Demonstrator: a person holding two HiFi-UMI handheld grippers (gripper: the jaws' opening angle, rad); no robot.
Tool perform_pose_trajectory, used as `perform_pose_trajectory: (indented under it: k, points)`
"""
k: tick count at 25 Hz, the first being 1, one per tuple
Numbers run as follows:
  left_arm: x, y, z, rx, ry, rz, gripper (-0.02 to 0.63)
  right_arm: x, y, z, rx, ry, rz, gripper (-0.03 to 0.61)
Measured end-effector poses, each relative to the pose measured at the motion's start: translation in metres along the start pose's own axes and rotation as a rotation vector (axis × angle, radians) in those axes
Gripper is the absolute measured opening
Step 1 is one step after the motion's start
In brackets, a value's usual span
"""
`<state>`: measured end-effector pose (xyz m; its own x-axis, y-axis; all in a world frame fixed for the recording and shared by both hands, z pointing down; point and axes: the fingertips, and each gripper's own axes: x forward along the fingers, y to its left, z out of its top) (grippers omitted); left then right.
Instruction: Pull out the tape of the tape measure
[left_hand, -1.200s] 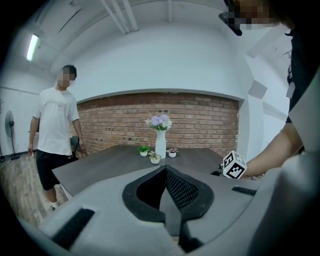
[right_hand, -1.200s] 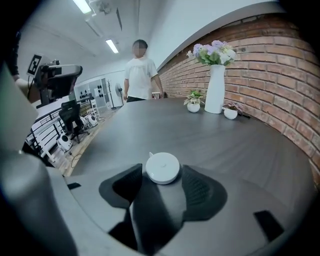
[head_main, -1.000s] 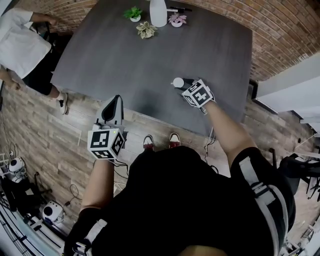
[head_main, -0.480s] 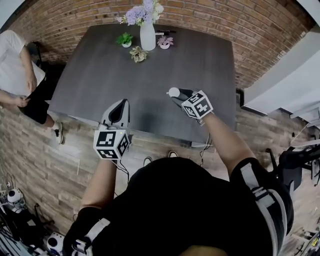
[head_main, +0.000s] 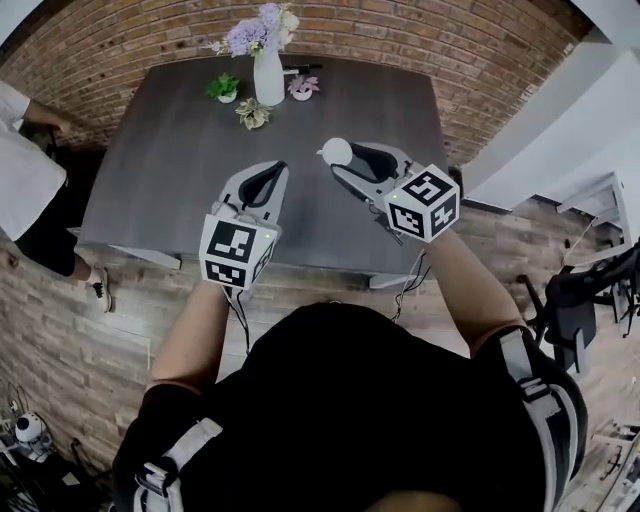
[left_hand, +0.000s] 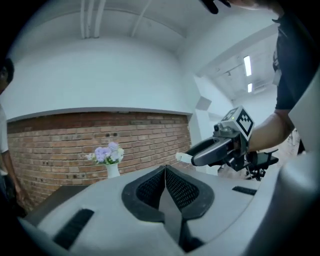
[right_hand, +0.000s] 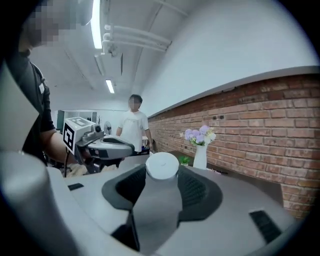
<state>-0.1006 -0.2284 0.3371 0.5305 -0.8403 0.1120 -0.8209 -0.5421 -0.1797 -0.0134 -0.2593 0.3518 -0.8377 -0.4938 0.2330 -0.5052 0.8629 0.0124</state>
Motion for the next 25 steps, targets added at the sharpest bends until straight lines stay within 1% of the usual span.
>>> perform_pose_trajectory:
  k: [2,5,8,9,10,11,15,20,25]
  points:
    - [0.006,-0.007,0.01,0.031,-0.02,-0.041,0.011,-0.006,0.006,0.011,-0.019,-0.014,-0.002,0.199]
    - [0.011,-0.013,0.023,0.038,-0.056,-0.086,0.011,-0.013,0.013,0.021,-0.039,-0.025,-0.003,0.199]
    - [0.014,-0.019,0.031,0.05,-0.069,-0.134,0.013,-0.016,0.022,0.028,-0.064,-0.029,0.011,0.199]
    - [0.014,-0.021,0.034,0.054,-0.073,-0.148,0.017,-0.017,0.025,0.031,-0.072,-0.03,0.017,0.199]
    - [0.015,-0.023,0.036,0.059,-0.076,-0.16,0.036,-0.017,0.027,0.033,-0.079,-0.031,0.021,0.199]
    - [0.015,-0.024,0.038,0.064,-0.078,-0.17,0.067,-0.017,0.028,0.034,-0.084,-0.032,0.023,0.199]
    - [0.013,-0.028,0.04,0.086,-0.078,-0.192,0.081,-0.018,0.027,0.036,-0.1,-0.025,0.027,0.199]
    - [0.009,-0.038,0.039,0.115,-0.068,-0.229,0.084,-0.02,0.031,0.035,-0.131,-0.011,0.041,0.199]
    - [0.007,-0.046,0.04,0.145,-0.048,-0.261,0.084,-0.019,0.038,0.035,-0.186,-0.003,0.072,0.199]
